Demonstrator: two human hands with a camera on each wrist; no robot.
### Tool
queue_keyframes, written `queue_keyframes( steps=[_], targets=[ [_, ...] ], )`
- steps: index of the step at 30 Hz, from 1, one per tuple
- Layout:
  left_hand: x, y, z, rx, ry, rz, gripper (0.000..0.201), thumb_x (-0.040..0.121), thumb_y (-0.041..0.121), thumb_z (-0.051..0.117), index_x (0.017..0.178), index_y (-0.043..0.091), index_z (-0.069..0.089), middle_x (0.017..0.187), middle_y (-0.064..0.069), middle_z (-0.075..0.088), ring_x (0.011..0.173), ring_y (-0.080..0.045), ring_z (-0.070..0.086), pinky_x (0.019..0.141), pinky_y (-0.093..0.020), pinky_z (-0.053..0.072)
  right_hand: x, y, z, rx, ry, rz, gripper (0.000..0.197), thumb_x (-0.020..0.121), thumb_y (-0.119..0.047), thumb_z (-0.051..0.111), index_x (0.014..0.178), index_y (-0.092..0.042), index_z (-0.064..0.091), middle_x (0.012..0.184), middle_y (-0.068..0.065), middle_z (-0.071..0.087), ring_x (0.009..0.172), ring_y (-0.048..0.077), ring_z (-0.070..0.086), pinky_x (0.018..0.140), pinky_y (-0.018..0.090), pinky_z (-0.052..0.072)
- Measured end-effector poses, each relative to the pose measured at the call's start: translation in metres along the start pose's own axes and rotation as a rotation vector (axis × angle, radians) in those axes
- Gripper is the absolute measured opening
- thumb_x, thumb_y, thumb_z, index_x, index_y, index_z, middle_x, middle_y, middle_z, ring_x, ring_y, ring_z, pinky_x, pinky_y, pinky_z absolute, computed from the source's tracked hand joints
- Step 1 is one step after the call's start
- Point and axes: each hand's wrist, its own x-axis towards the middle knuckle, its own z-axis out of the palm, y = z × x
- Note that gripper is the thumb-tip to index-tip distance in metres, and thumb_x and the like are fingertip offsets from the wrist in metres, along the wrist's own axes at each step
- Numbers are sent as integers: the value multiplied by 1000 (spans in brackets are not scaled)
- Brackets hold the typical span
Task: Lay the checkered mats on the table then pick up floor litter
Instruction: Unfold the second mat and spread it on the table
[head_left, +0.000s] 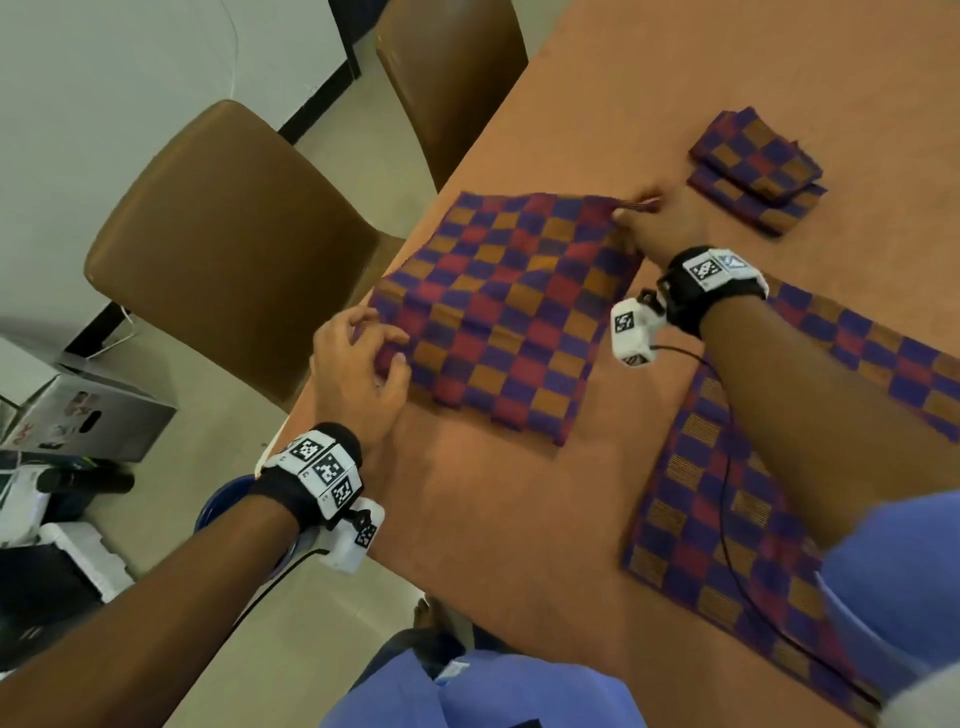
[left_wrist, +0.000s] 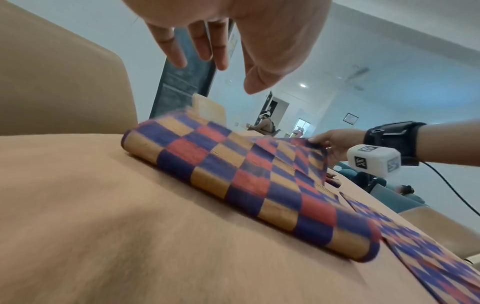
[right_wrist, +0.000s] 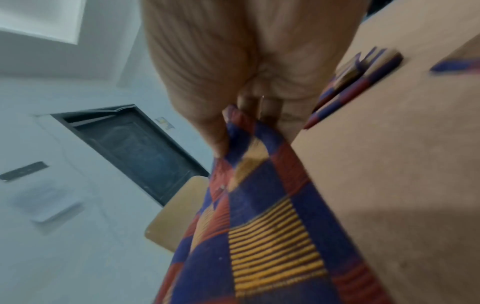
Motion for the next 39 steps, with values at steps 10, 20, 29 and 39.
queue_keyframes(
  steps=[10,20,29,39],
  targets=[
    [47,-26,26,28,-405,-223,55,76,37,62,126,16,51,130,-10,54,119,-30,52,101,-45,43,-101,85,32,-144,-185,98,32,80,-58,53,73,-30,69,71,16,67,71,32,64,73,50,53],
    [90,-38,33,-79,-437,-366,55,88,9,63,139,16,44,133,-11,55,122,-29,53,96,-34,41,-194,90,62,218,-228,-40,30,82,1,69,107,-14,62,94,-16,56,86,-7,52,78,4,39],
    [107,-44,5,-209,-445,-156,30,93,9,53,114,29,54,101,-1,58,92,-21,57,78,-38,49,-213,67,65,106,18,-291,30,88,6,49,103,-12,67,101,-3,59,91,4,57,81,15,45],
    [46,-84,7,-142,-602,-275,21,90,-1,56,105,7,69,105,-19,69,66,-28,64,75,-35,54,-275,80,107,273,-179,302,26,94,3,52,111,-16,55,81,11,62,50,14,59,51,27,55]
  ],
)
